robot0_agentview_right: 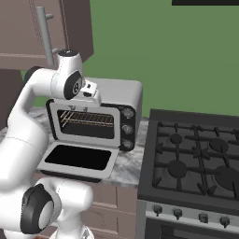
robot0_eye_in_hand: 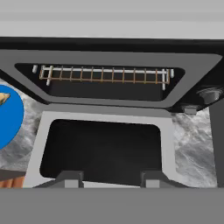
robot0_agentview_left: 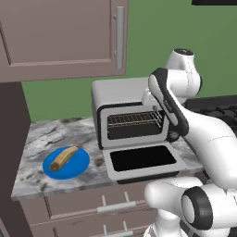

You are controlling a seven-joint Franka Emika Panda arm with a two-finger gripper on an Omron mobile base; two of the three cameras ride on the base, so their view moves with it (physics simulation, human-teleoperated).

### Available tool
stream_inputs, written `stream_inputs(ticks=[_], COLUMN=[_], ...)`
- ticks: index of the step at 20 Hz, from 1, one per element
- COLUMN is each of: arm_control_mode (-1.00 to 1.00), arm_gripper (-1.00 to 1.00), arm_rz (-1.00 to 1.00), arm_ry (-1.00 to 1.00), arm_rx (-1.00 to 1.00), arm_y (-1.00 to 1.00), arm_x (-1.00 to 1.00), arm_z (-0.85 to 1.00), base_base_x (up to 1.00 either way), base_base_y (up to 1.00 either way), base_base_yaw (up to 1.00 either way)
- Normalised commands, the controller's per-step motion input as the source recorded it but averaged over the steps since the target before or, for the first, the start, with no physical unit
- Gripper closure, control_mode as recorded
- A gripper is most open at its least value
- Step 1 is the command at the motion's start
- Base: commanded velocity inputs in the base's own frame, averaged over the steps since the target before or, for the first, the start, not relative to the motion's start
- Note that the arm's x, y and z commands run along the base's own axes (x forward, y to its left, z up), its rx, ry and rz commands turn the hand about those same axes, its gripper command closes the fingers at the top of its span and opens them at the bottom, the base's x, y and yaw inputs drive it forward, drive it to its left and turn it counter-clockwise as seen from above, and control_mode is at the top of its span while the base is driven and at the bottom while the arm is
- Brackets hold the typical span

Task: Pull the toaster oven rack outwards. Pick up the baguette from the plate and place it on the toaster oven rack. Close the toaster oven door fully and set the temperature to the lowest setting.

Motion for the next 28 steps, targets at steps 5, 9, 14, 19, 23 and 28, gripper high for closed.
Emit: stream_inputs(ticks=[5,9,14,19,23,28], arm_control_mode=[-1.00,-1.00,-1.00,-1.00,-1.00,-1.00], arm_gripper=[-1.00,-1.00,-1.00,-1.00,-1.00,-1.00], arm_rz=[0.00,-0.04,-0.02,-0.01,-0.01,0.00], arm_ry=[0.02,-0.09,-0.30,-0.33,-0.16,-0.05], arm_rx=[0.01,0.00,0.00,0.00,0.00,0.00], arm_y=[-0.01,0.00,0.04,0.00,0.00,0.00], arm_x=[-0.05,-0.08,-0.01,0.04,0.08,0.30], arm_z=[-0.07,-0.77,-0.68,-0.59,-0.01,0.00], base_base_x=[0.00,0.00,0.00,0.00,0.00,0.00], base_base_y=[0.00,0.00,0.00,0.00,0.00,0.00], base_base_yaw=[0.00,0.00,0.00,0.00,0.00,0.00])
